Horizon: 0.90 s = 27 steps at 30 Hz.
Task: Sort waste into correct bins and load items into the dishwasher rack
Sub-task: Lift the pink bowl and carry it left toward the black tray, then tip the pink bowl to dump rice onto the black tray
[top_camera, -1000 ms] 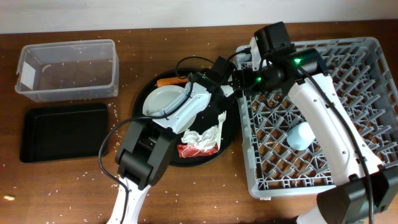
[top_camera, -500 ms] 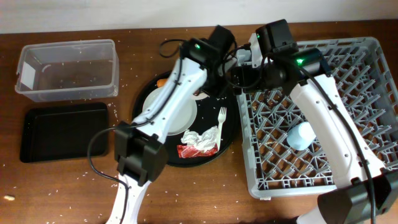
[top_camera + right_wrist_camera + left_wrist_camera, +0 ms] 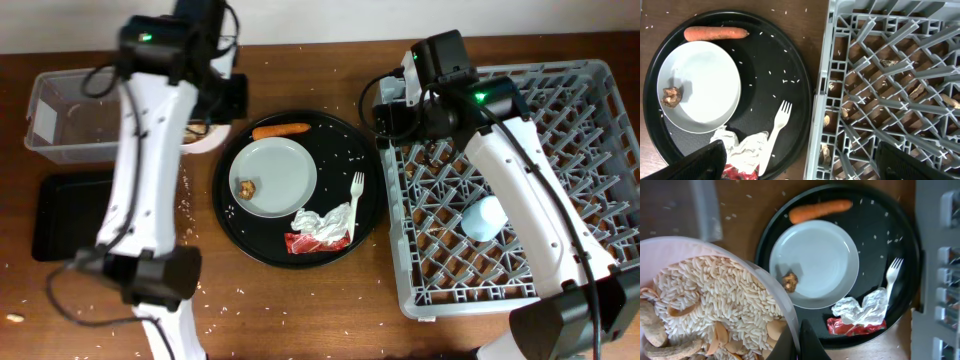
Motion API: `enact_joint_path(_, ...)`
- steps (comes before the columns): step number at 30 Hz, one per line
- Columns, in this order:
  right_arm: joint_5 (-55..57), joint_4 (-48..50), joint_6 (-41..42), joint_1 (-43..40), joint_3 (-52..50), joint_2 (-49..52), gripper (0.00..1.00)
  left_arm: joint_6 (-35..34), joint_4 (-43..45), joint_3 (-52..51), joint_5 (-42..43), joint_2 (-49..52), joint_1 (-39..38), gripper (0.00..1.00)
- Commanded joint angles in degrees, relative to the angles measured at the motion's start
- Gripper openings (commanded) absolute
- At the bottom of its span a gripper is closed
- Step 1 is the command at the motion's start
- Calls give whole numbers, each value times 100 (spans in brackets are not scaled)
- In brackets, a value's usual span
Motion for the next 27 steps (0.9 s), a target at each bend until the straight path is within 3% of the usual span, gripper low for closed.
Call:
enact_joint_path(1,101,15,-42,-22,-9,9,94,-96,-7,-369,-59,-708,446,1)
enact_joint_path(6,101,13,-42,-22,-9,9,94,-94,197,-1757,70,-1515,1381,1)
enact_joint_path(13,98,0,-42,-22,-9,9,94,-90,1504,-4310,570,-2389,2280,1)
enact_joint_path(18,98,15,-42,-22,-9,9,94,597,2520,-5766,1766,-2498,2977,0)
enact_joint_path(22,96,13,-42,-22,-9,9,94,662,3394,-6804,2133,-2496,3215,0)
enact_joint_path(27,96,13,-39,-20,-9,9,94,955,4330,-7121,3480,-2430,4138,0)
